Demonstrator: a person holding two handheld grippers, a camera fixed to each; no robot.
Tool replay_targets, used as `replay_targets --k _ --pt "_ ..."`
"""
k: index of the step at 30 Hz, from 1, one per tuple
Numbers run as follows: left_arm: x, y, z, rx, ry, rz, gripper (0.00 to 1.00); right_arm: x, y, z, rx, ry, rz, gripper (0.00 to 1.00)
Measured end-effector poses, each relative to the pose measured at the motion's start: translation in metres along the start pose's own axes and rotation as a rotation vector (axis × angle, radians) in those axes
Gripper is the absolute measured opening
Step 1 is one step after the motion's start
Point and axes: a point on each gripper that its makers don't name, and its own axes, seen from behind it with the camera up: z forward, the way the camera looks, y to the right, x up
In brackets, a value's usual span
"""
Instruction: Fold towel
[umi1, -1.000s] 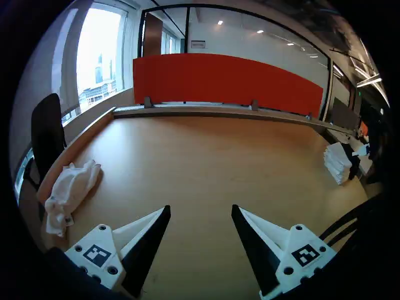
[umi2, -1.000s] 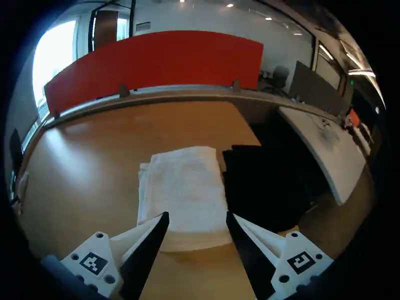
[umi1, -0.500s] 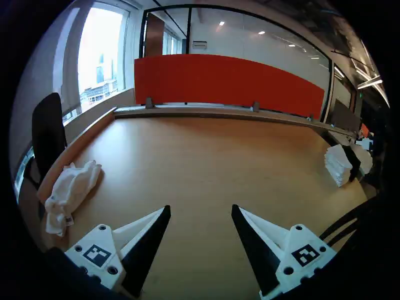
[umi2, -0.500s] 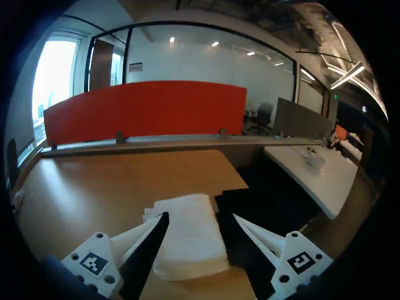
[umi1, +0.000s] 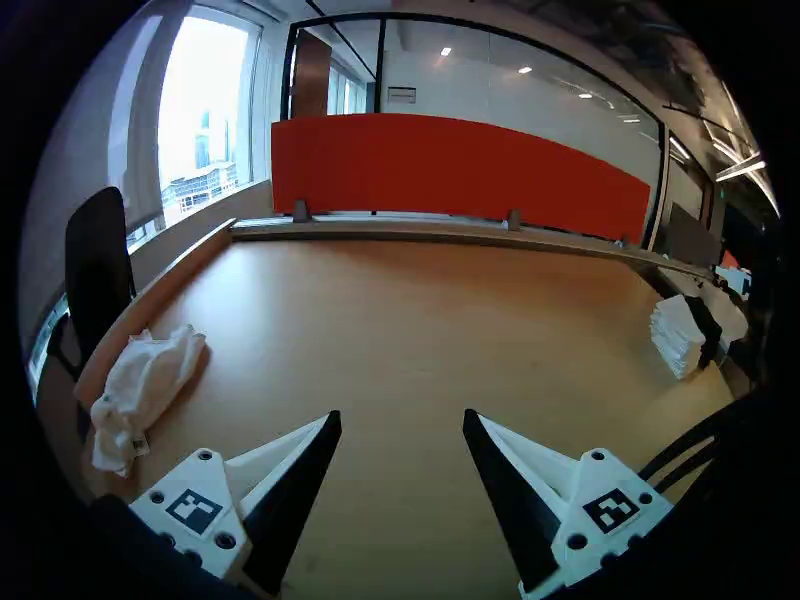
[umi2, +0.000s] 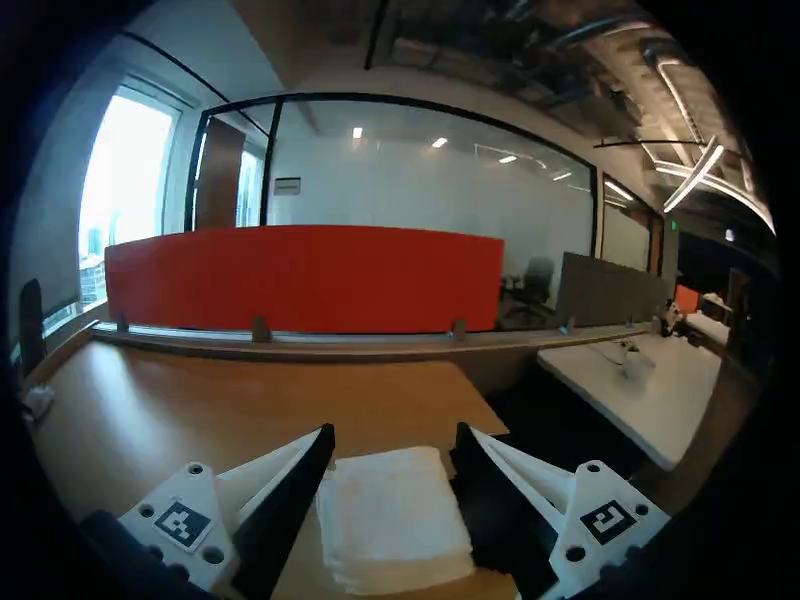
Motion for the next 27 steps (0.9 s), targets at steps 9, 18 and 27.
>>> replay_targets --k 9,18,27 --pt "0.024 -0.008 0.000 0.010 0.062 -0.001 0.90 0.026 -0.023 -0.005 0.029 0.046 0.013 0.94" --pt "0.063 -0.025 0.001 0.023 0.146 0.003 0.90 0.046 -0.059 -0.010 0.069 0.095 -0.014 0.94" --pt "0.115 -0.042 0.006 0.035 0.248 0.023 0.90 0.067 -0.106 -0.016 0.134 0.139 -0.010 0.94"
